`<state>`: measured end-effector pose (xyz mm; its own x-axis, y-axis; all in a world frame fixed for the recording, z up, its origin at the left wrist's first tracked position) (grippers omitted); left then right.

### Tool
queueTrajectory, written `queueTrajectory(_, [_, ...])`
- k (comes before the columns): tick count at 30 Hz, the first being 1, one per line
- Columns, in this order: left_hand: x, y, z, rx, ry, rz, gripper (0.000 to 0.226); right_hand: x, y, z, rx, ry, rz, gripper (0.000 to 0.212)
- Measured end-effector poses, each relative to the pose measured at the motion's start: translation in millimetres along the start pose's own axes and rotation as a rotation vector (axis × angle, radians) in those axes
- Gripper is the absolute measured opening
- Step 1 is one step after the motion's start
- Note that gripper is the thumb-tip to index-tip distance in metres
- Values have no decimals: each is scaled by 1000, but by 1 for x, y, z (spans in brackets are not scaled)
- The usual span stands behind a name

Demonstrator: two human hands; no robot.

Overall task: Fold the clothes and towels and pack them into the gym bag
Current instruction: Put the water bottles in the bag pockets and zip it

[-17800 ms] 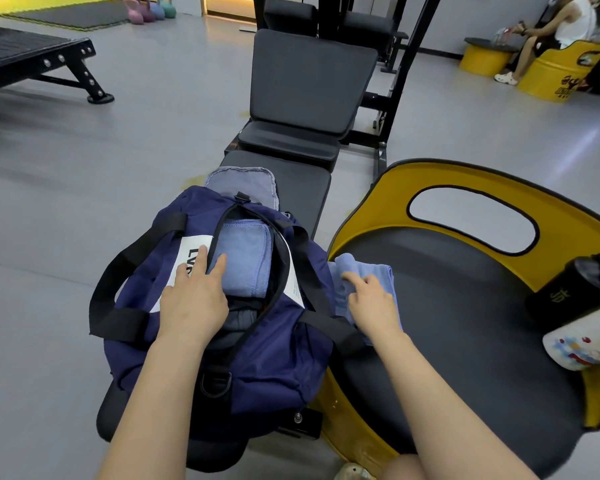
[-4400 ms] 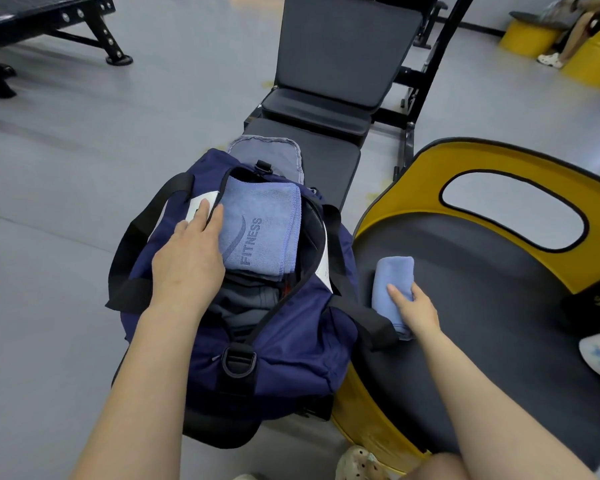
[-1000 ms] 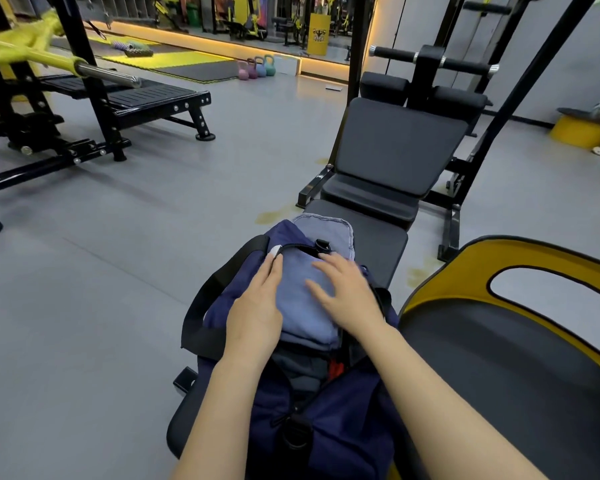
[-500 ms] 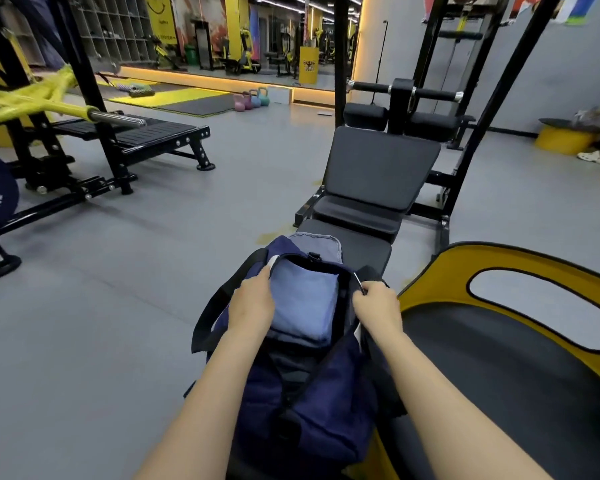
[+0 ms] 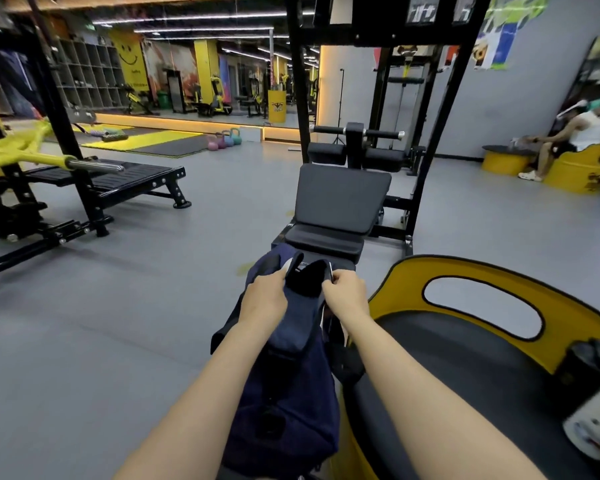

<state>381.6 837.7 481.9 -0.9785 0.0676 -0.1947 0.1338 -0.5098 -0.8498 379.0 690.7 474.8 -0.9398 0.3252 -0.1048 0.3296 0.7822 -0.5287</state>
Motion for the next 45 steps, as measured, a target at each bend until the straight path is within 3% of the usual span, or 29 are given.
queueTrajectory(6, [13, -8, 37, 69, 92, 25, 35, 21, -37, 2, -46, 40, 80, 33])
queueTrajectory(13, [29, 3, 105, 127, 289, -58, 29, 40, -99, 20, -183, 165, 183, 8])
queueTrajectory(16, [33, 8, 135, 138, 357, -89, 32, 54, -129, 30, -307, 231, 214, 17])
queueTrajectory(22, [38, 16, 194, 136, 450, -126, 33, 68, -174, 48, -380, 262, 282, 9])
queueTrajectory(38, [38, 52, 302, -38, 732, -261, 34, 63, -221, 104, -711, 343, 485, 44])
queueTrajectory(45, [22, 108, 278, -84, 721, -384, 29, 53, -200, 140, -723, 463, 477, 54])
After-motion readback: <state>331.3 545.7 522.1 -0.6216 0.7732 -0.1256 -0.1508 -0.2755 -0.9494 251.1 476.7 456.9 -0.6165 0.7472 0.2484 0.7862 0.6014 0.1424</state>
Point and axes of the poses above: each hand's wrist, its own x-axis away from the middle knuckle, its own y-axis out of the palm, z = x × y, the point moved 3 cm from there along -x, towards the middle knuckle, and after that the axes turned 4 degrees about -x, right-handed, at the moved point
